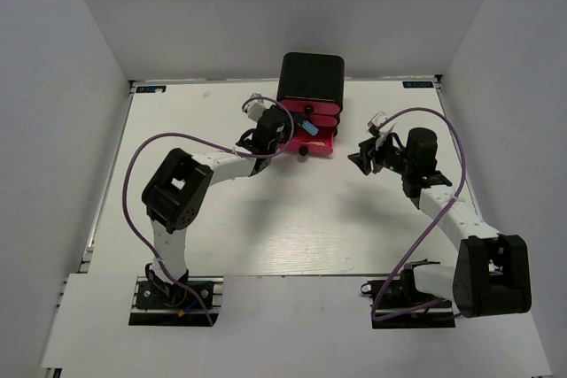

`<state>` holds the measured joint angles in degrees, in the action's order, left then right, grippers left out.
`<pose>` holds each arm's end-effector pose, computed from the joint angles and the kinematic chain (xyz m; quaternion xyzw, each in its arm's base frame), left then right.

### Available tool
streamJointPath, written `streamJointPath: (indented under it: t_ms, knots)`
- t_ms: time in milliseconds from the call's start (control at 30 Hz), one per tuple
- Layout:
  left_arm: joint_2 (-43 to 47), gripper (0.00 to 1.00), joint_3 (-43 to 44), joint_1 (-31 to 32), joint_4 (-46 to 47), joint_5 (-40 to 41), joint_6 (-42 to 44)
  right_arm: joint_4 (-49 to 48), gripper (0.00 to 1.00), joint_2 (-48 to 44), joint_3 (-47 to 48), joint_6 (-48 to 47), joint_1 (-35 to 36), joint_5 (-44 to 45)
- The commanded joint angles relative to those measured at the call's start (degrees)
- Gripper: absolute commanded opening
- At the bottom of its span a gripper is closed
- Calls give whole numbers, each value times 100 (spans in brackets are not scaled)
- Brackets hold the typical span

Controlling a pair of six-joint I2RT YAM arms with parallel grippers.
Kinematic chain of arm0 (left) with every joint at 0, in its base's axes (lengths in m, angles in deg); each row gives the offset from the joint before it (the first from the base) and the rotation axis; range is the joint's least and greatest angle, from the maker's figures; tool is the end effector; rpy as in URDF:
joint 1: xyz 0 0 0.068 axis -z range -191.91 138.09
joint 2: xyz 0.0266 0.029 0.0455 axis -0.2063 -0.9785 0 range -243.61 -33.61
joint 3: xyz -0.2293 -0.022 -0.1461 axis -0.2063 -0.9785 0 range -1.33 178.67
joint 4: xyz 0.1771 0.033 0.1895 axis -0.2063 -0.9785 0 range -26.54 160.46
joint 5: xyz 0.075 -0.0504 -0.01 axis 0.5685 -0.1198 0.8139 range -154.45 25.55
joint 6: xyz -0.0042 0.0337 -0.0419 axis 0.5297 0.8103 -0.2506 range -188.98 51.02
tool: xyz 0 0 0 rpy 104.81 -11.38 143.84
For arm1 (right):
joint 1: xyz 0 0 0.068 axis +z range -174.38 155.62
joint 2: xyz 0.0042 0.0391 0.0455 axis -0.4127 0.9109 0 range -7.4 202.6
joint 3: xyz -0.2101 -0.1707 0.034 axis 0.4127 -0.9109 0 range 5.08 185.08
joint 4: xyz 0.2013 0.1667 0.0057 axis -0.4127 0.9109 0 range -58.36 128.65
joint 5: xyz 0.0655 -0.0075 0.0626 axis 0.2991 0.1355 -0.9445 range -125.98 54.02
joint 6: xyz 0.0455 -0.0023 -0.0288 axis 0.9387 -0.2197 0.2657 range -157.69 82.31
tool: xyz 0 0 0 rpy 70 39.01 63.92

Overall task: Sort the stationery into containers
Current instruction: Place the stationery in the storage box, then reset both arms

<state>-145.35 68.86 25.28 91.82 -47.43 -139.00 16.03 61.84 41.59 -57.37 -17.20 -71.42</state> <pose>0.3587 -0.2590 0.2038 -0.3104 0.7541 -0.3836 0.4335 0.2587 0.0534 0.2482 -0.3538 0.7033 0.1818 0.5892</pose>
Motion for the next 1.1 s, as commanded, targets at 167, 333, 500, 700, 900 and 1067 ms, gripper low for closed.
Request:
streamJointPath:
  t_ms: [167,333,500,700,900,1067]
  knots:
    - [83,7,-155,-28,70,-40,-29,-293,58,-68,23,61,-24,-253]
    - [-76,20,20,-28,-193,-40,-29,-258,90,-103,40,-88,-24,-244]
    - [-76,41,-32,-28,-194,-93,-29,-223,90,-147,49,-71,-33,-279]
    - [-23,51,-32,-28,-194,-93,-29,-249,90,-120,49,-1,-41,-367]
    - [196,51,-84,-28,-142,-93,-29,-232,90,-120,58,8,-59,-367]
    - [600,51,-138,-28,-202,-93,611,-222,90,-120,14,17,-41,-350]
